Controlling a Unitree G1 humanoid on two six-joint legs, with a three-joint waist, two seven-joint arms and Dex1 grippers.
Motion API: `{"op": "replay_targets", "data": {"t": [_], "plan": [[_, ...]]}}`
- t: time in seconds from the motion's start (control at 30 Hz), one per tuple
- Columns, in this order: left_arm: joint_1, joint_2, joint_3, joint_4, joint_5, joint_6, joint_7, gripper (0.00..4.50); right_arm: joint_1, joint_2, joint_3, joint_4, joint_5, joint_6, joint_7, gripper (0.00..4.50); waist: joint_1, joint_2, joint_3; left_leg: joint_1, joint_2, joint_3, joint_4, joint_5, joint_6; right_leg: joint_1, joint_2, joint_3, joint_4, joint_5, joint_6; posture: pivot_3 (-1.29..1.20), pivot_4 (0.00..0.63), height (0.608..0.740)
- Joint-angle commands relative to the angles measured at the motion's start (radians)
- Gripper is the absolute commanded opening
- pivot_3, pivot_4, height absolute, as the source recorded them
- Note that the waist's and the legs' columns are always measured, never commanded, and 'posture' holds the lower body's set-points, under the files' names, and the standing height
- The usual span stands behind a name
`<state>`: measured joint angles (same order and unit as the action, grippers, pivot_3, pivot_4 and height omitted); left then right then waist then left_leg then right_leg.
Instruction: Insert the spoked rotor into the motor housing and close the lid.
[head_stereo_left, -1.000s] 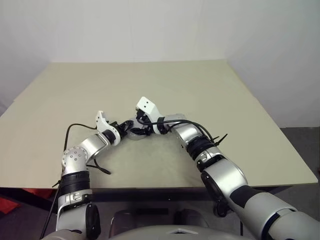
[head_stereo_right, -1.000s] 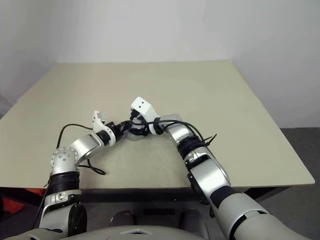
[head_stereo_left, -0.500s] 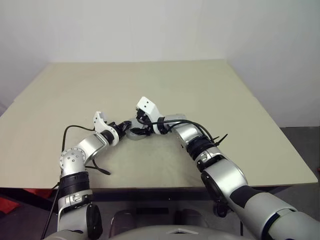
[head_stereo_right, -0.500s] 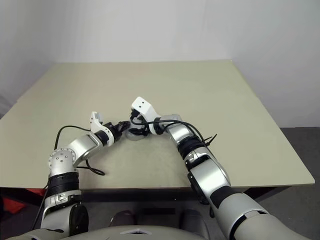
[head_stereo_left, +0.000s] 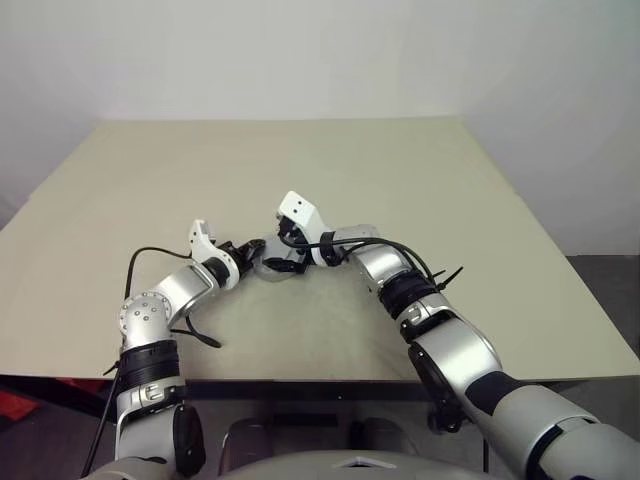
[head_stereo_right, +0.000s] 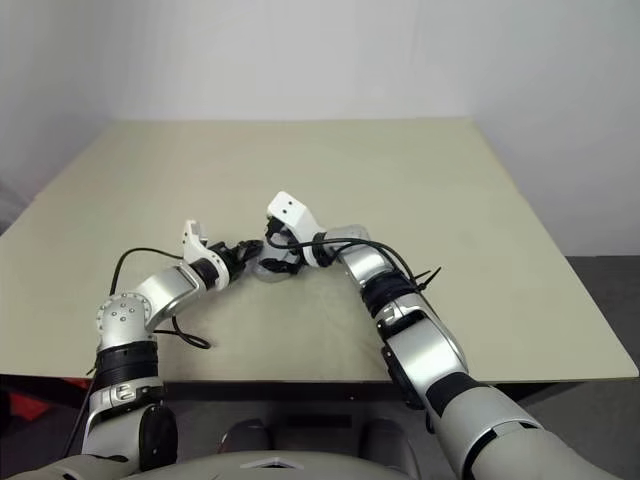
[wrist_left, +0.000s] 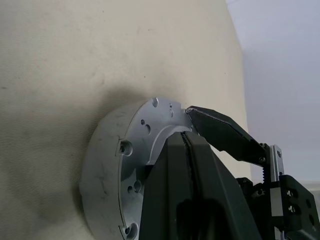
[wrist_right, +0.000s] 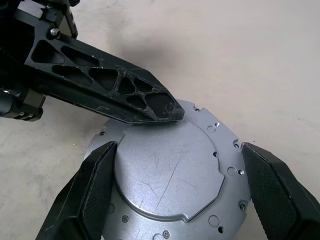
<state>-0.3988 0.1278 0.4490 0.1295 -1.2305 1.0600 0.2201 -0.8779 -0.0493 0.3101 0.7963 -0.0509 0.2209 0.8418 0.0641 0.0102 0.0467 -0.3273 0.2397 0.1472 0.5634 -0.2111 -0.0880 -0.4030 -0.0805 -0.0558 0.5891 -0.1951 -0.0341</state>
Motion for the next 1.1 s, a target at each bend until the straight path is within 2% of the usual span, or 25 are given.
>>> {"op": "replay_targets", "data": {"t": [0.03, 0.17, 0.57, 0.93, 1.1], "plan": [[0.001, 0.010, 0.004, 0.012, 0.011, 0.007, 0.010, 0.00, 0.002, -0.053, -0.011, -0.045, -0.012, 0.020, 0.012, 4.45, 0.007, 0.000, 0.000, -0.001, 0.000, 0.000, 0.000, 0.000, 0.000, 0.000, 0.000, 0.000, 0.000, 0.000, 0.000, 0.00, 0.000, 0.740], [0.000, 0.011, 0.004, 0.013, 0.009, 0.012, 0.008, 0.00, 0.001, -0.059, -0.018, -0.075, 0.004, 0.038, 0.016, 4.45, 0.009, -0.002, 0.002, -0.005, 0.000, 0.000, 0.001, 0.002, -0.004, -0.002, 0.000, 0.000, 0.000, 0.004, -0.007, 0.00, 0.000, 0.740], [0.002, 0.012, -0.001, 0.000, -0.018, 0.041, -0.006, 0.00, 0.003, -0.058, -0.032, -0.122, 0.037, 0.070, 0.025, 4.45, 0.009, -0.002, 0.002, -0.006, 0.000, 0.000, 0.001, 0.003, -0.005, -0.002, 0.000, 0.000, 0.000, 0.004, -0.007, 0.00, 0.000, 0.740], [0.002, 0.012, -0.002, -0.005, -0.034, 0.060, -0.011, 0.00, 0.013, -0.073, -0.053, -0.210, 0.105, 0.104, 0.120, 4.45, 0.008, -0.004, 0.003, -0.007, 0.001, 0.000, 0.003, 0.003, -0.005, -0.002, 0.000, 0.000, 0.000, 0.004, -0.007, 0.00, 0.000, 0.740], [0.003, 0.010, -0.001, -0.006, -0.035, 0.060, -0.008, 0.00, -0.002, -0.072, -0.092, -0.228, 0.147, 0.202, 0.111, 4.45, 0.008, -0.004, 0.003, -0.007, 0.001, 0.000, 0.004, 0.003, -0.005, -0.002, 0.000, 0.000, 0.000, 0.004, -0.007, 0.00, 0.000, 0.740]]}}
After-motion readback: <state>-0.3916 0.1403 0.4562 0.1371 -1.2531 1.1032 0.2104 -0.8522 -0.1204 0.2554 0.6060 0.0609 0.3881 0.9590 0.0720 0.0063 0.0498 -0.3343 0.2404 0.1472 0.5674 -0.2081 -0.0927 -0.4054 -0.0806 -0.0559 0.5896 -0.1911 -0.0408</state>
